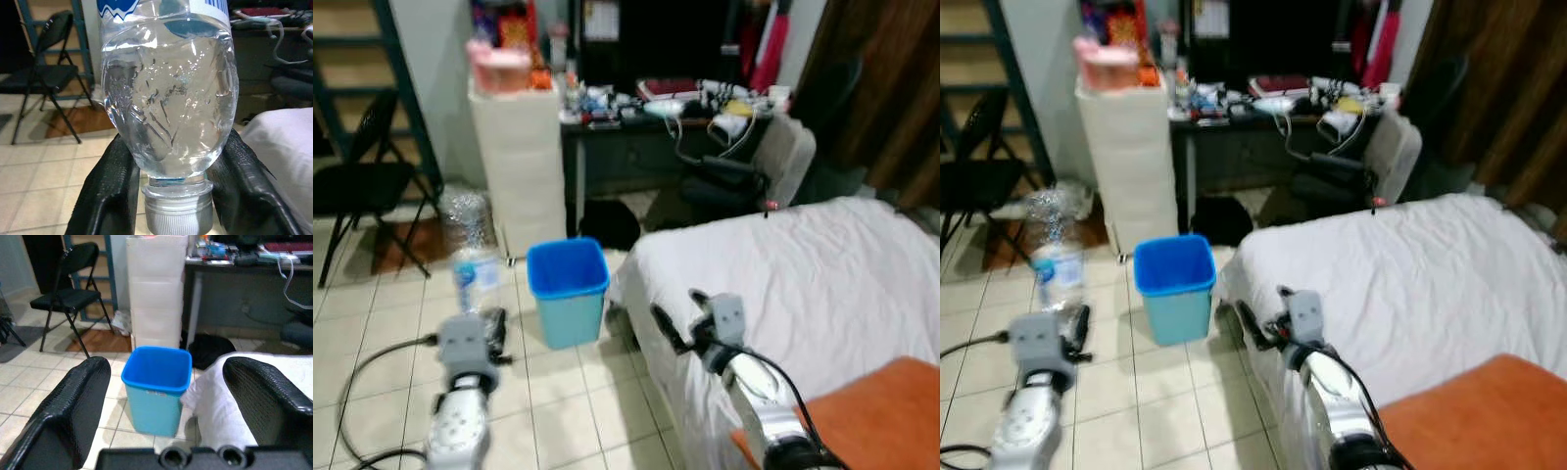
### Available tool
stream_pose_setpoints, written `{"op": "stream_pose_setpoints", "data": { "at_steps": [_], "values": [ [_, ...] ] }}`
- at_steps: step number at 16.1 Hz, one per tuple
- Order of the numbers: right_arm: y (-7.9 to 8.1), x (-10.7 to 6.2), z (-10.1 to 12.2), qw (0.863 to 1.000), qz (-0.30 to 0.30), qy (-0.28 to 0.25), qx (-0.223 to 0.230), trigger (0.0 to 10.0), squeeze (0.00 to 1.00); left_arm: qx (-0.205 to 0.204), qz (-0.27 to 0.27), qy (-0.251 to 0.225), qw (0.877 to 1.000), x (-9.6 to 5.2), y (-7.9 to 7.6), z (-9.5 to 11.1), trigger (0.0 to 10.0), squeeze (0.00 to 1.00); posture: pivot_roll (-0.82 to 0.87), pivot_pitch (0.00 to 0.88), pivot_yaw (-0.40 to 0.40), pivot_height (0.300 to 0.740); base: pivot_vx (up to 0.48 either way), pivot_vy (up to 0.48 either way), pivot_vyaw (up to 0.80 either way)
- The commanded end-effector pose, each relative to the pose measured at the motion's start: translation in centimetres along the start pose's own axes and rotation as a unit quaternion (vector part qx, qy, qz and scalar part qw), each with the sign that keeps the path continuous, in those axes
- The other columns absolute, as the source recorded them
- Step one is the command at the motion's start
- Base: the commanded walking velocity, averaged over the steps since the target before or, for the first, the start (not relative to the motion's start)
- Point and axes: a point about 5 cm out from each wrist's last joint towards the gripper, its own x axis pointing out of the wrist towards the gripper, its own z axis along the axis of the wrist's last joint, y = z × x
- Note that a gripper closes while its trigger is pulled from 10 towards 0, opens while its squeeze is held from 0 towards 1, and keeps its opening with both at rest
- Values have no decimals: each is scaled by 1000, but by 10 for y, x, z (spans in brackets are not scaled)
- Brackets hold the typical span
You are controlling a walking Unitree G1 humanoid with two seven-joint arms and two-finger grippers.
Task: Clean up the room
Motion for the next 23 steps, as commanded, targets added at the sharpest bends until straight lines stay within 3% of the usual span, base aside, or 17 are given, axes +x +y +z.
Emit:
{"op": "stream_pose_setpoints", "data": {
  "at_steps": [1, 5, 11, 18, 23],
  "values": [
    [-12, -5, -1, 1000, -15, 9, -3, 10000, 0, -11, -11, -17, 1000, 3, -12, 7, 10000, 0, 165, 0, -66, 740, 431, 0, 0],
    [-12, -3, -1, 1000, -14, 12, -3, 10000, 0, -9, -11, -20, 1000, 4, -14, 8, 10000, 0, 168, 0, -69, 740, 431, 0, 0],
    [-10, -1, -1, 1000, -10, 15, -7, 10000, 0, -8, -15, -25, 1000, 6, -16, 9, 10000, 0, 169, 0, -73, 740, 430, 0, 547],
    [-13, -2, 0, 1000, -24, 13, -16, 10000, 0, -5, -20, -27, 999, 8, -14, 10, 10000, 0, 167, 0, -67, 740, 431, 0, 0],
    [-9, 0, -3, 999, -17, 24, -14, 10000, 0, -3, -21, -25, 999, 8, -13, 10, 10000, 0, 168, 0, -69, 740, 431, 0, -640]
  ]
}}
